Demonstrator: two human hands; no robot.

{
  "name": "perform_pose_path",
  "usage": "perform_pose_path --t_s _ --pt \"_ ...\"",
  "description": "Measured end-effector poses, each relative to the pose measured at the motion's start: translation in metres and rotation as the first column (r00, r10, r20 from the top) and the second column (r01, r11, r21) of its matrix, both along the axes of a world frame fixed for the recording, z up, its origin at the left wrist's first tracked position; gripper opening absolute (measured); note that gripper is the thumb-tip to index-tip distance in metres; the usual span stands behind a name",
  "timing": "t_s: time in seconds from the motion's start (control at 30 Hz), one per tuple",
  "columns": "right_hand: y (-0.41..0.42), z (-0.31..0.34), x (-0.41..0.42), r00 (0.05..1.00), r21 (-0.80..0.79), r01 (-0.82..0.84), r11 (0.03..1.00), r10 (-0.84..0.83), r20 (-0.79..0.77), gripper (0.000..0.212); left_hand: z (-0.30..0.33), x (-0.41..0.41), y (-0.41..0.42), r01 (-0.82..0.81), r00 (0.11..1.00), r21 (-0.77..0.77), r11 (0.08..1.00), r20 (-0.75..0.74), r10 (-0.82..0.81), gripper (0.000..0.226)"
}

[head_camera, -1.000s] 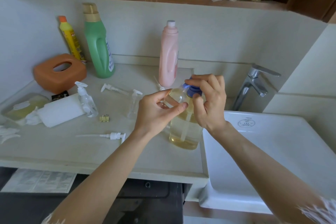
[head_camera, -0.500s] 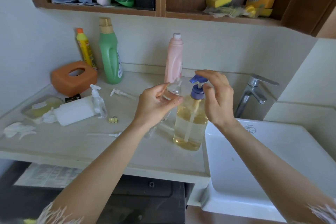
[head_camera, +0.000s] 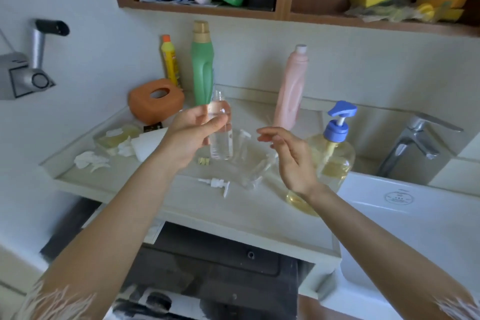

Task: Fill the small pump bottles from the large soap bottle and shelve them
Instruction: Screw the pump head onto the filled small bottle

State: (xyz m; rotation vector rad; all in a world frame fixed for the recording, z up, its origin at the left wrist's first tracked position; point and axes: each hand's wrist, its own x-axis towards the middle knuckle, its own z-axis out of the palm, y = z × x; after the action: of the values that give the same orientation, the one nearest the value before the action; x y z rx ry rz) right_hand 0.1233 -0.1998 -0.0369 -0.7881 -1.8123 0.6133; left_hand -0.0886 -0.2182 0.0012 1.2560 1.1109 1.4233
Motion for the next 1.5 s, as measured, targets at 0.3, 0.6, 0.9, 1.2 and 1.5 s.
perform_pose_path --t_s 0.3,0.6,0.9,1.2,1.5 --pt "0.055 -0.069 -0.075 0.563 -0.238 0.048 0.970 0.171 0.809 0.037 -0.071 -0.052 -0.028 -0.247 0.932 0.023 0.969 -0.267 0.244 0.034" --pt "0.054 -0.072 -0.102 0.561 -0.159 0.018 0.987 0.122 0.819 0.026 -0.123 -0.055 -0.034 -0.280 0.930 -0.100 0.955 -0.276 0.244 0.039" --pt "0.041 0.071 -0.063 0.682 0.014 -0.023 1.000 0.006 0.731 0.027 -0.126 -0.062 -0.032 -0.253 0.952 -0.129 0.959 -0.208 0.223 0.043" --pt "0.038 0.081 -0.068 0.584 0.022 -0.054 0.998 0.014 0.812 0.027 -0.121 -0.061 -0.031 -0.232 0.954 -0.155 0.960 -0.228 0.194 0.034" --pt "0.046 0.057 -0.138 0.330 -0.036 -0.325 0.945 0.149 0.932 0.031 -0.120 -0.059 -0.025 -0.176 0.961 -0.162 0.971 -0.242 0.134 0.037"
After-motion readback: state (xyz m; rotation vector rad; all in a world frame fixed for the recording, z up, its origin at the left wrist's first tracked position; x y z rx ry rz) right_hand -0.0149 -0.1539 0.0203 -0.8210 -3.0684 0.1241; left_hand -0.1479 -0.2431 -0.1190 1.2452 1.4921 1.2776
